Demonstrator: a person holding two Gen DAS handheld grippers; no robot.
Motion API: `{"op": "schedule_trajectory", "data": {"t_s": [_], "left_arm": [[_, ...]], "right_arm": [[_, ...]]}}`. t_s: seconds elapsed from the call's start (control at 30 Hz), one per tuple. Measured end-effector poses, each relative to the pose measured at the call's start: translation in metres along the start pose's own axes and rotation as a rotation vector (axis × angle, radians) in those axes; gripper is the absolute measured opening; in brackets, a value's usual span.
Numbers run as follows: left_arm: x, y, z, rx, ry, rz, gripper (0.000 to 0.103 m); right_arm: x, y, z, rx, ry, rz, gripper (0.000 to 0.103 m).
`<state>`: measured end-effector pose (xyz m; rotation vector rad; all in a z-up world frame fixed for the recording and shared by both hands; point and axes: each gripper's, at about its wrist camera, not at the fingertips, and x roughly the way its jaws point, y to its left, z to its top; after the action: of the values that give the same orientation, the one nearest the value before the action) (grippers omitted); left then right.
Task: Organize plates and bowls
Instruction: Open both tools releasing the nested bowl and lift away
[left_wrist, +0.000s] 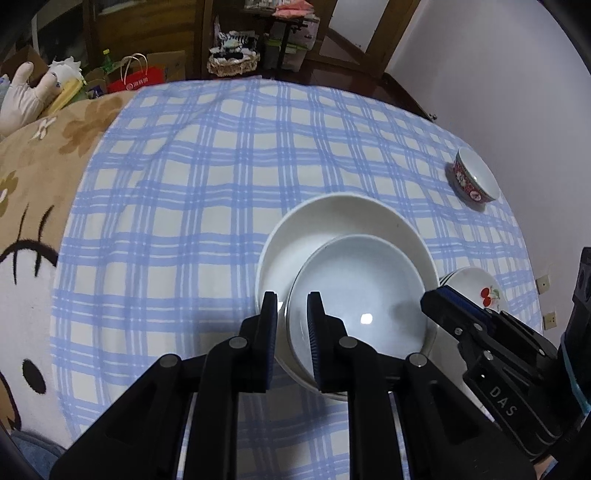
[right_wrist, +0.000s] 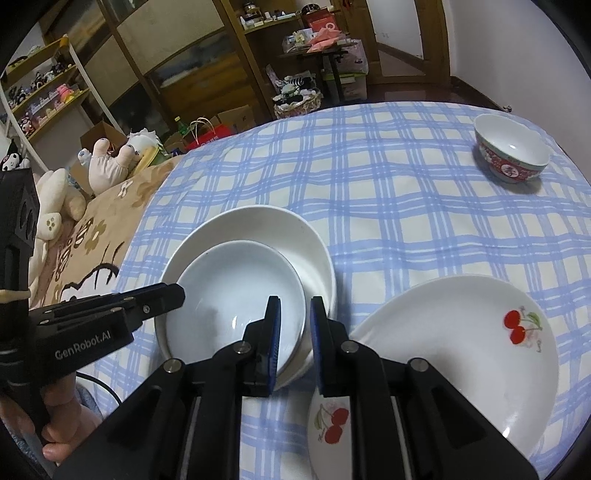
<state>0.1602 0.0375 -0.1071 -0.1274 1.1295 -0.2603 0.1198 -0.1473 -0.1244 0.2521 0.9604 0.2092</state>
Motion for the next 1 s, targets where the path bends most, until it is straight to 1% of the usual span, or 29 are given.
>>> {"op": "schedule_trajectory", "data": {"t_s": [0.07,0.13,0.2,0.23,0.27,0.33,0.4,0.47,0.5,0.53,0.57,0.6,0.63,0.73,0.8,0.93,1.0], "left_arm": [[-0.006,-0.002,0.002,-0.003,-0.011,-0.005,0.016],[-0.013,-0.006,0.005,0.008,-0.023,-0.002,0.017],[-0.019,-0.012,0.01,0.03,-0.039,0.01,0.018],[-0.022,-0.014,0.012,0.04,-0.045,0.013,0.019],[-0.024,-0.018,0.016,0.052,-0.052,0.016,0.02],[-0.024,-0.026,0.023,0.077,-0.065,0.017,0.024],[-0.023,-0.035,0.031,0.101,-0.073,0.031,0.026],[-0.019,-0.045,0.04,0.118,-0.075,0.024,0.03],[-0.018,-0.05,0.044,0.125,-0.078,0.021,0.036],[-0.015,-0.057,0.049,0.138,-0.084,0.024,0.046],[-0.014,-0.062,0.053,0.153,-0.088,0.029,0.053],[-0.013,-0.067,0.058,0.164,-0.093,0.034,0.065],[-0.012,-0.073,0.064,0.166,-0.101,0.035,0.073],[-0.007,-0.082,0.077,0.144,-0.106,-0.009,0.08],[-0.002,-0.092,0.088,0.142,-0.099,-0.034,0.08],[0.009,-0.124,0.11,0.193,-0.113,-0.031,0.081],[0.016,-0.14,0.121,0.225,-0.108,-0.043,0.081]], "right_arm": [[-0.008,-0.001,0.002,-0.006,-0.02,-0.01,0.037],[-0.017,-0.005,0.004,-0.006,-0.043,-0.012,0.041],[-0.025,-0.01,0.008,-0.001,-0.06,-0.009,0.042],[-0.03,-0.013,0.011,-0.002,-0.068,-0.016,0.046],[-0.033,-0.016,0.013,-0.004,-0.078,-0.024,0.053],[-0.039,-0.024,0.019,-0.01,-0.099,-0.048,0.062],[-0.042,-0.033,0.023,-0.012,-0.107,-0.071,0.062],[-0.043,-0.045,0.027,-0.009,-0.105,-0.096,0.062],[-0.043,-0.052,0.03,-0.004,-0.107,-0.109,0.062],[-0.044,-0.058,0.032,0.002,-0.109,-0.119,0.062],[-0.044,-0.064,0.034,0.007,-0.11,-0.125,0.062],[-0.045,-0.072,0.038,0.017,-0.114,-0.136,0.062],[-0.047,-0.08,0.041,0.024,-0.117,-0.144,0.063],[-0.049,-0.1,0.05,0.044,-0.127,-0.172,0.064],[-0.051,-0.115,0.056,0.055,-0.136,-0.188,0.064],[-0.052,-0.142,0.071,0.073,-0.147,-0.217,0.065],[-0.053,-0.156,0.08,0.08,-0.154,-0.236,0.065]]}}
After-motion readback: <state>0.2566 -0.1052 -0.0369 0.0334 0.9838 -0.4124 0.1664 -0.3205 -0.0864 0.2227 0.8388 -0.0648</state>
